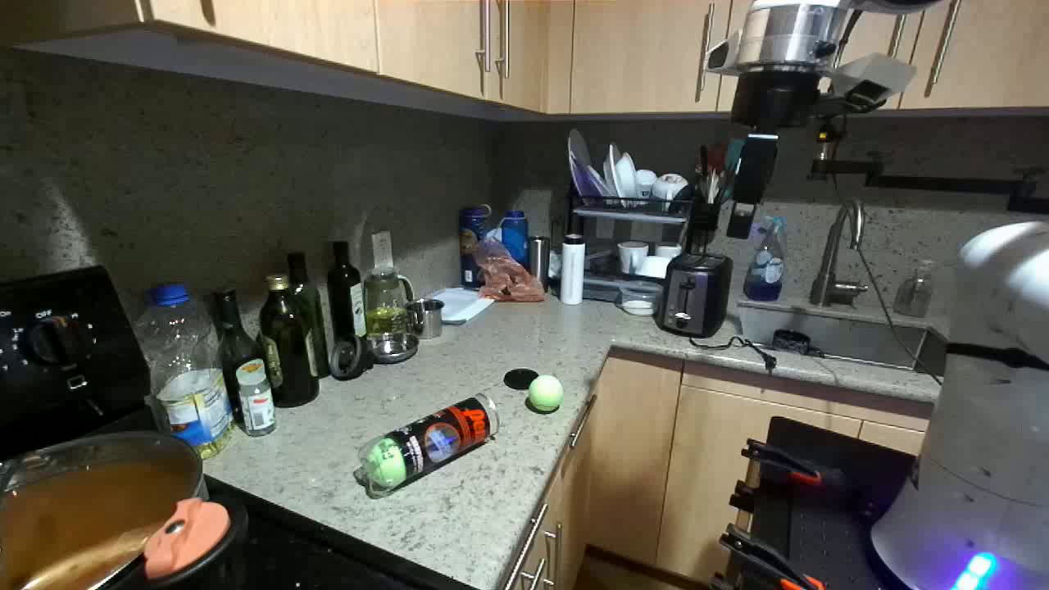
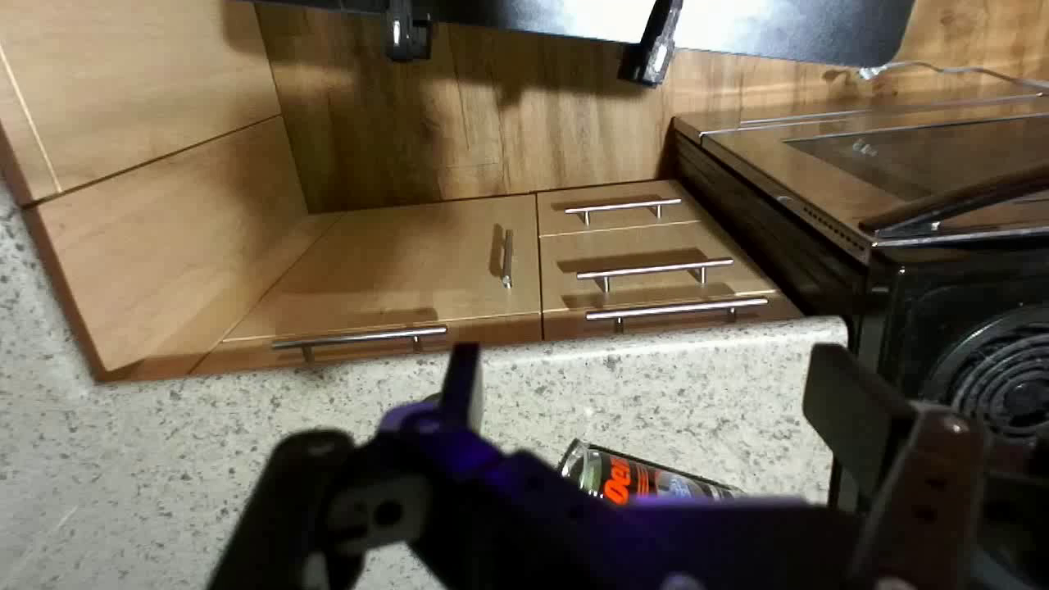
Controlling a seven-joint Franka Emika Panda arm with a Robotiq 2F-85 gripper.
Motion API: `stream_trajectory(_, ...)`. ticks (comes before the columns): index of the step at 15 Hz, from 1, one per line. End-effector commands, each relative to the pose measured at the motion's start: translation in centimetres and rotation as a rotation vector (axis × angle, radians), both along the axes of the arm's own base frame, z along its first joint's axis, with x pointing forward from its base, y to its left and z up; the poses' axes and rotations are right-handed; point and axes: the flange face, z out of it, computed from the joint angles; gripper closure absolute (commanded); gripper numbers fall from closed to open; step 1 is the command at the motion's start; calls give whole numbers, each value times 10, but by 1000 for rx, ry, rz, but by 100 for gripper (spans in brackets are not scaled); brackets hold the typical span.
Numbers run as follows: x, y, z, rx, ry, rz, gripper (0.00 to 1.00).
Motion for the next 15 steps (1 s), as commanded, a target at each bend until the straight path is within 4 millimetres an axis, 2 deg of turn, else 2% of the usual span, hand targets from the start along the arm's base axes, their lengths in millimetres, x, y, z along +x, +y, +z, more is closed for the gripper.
stream_trajectory(1,0,0,1,0,1,0,0)
stream_trajectory(4,17,-2,-6,29,56,-3,0)
stream_trajectory(7,37,2,-22,68,127,13,0)
stream_trajectory(13,78,21,-56,129,240,118,0)
stream_trajectory(15,92,27,-59,131,246,156,0)
